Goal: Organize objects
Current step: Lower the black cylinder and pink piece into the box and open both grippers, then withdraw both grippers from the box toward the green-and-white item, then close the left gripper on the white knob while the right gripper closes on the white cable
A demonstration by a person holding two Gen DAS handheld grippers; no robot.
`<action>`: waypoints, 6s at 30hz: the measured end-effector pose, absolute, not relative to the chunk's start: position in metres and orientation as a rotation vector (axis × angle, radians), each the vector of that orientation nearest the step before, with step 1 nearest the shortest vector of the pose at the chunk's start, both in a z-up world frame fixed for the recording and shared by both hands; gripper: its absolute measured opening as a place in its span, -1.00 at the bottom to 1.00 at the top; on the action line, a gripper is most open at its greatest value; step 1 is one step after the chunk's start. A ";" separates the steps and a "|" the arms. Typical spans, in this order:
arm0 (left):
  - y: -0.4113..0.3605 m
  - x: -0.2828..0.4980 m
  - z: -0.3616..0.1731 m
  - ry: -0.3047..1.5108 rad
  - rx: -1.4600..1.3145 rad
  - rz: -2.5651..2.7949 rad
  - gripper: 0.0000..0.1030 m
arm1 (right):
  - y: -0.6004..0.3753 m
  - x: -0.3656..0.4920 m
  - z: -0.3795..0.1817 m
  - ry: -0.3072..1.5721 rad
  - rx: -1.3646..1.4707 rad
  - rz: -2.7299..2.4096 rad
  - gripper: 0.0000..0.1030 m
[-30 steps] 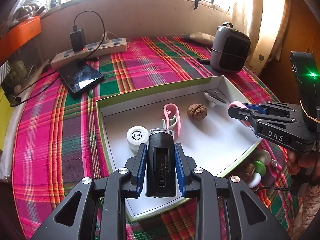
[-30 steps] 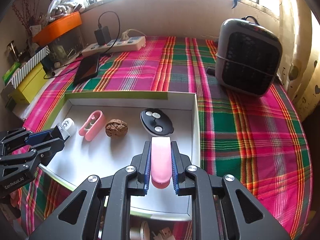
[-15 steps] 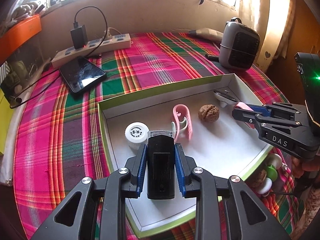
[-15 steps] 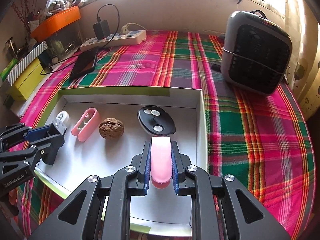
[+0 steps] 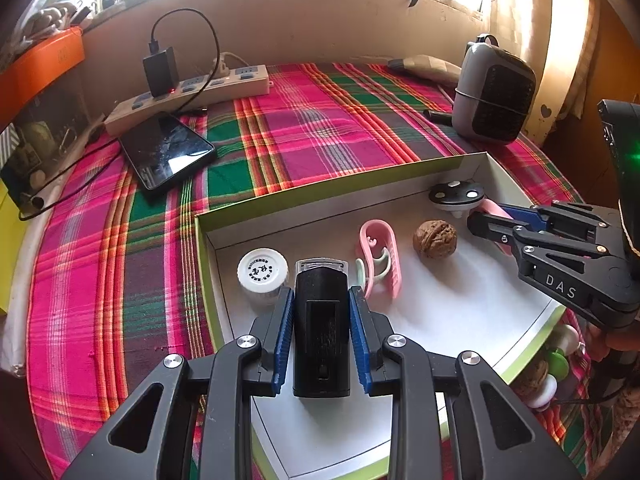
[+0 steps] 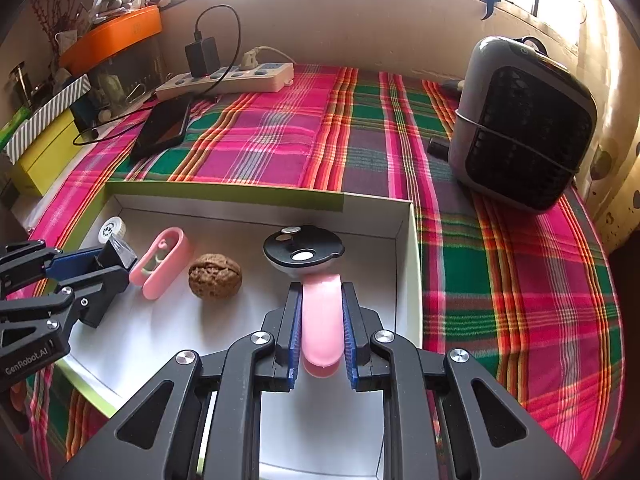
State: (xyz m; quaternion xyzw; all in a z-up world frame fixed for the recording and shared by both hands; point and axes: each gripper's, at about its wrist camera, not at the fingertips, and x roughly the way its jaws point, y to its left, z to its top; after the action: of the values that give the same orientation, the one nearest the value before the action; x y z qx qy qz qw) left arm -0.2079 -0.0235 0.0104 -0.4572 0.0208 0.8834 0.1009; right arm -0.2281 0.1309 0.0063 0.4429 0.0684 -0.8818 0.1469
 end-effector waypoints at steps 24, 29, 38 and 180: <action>-0.023 -0.211 0.008 0.099 -1.358 2.629 -0.51 | 0.122 -0.230 0.005 0.239 1.245 -2.547 -0.60; -0.023 -0.211 0.007 0.100 -1.358 2.629 -0.50 | 0.122 -0.230 0.005 0.228 1.247 -2.547 -0.48; -0.025 -0.210 0.008 0.080 -1.353 2.624 -0.41 | 0.128 -0.228 0.008 0.182 1.239 -2.562 -0.30; 0.033 -0.084 0.000 -0.036 -1.266 2.485 -0.62 | 0.196 -0.071 0.002 0.191 1.249 -2.569 -0.75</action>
State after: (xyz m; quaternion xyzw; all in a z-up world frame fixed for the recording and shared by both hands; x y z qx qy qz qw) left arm -0.0841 0.0334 0.0002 -0.4469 -0.0128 0.8771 0.1754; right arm -0.0712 0.1963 0.0023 0.4319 0.0662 -0.8887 0.1388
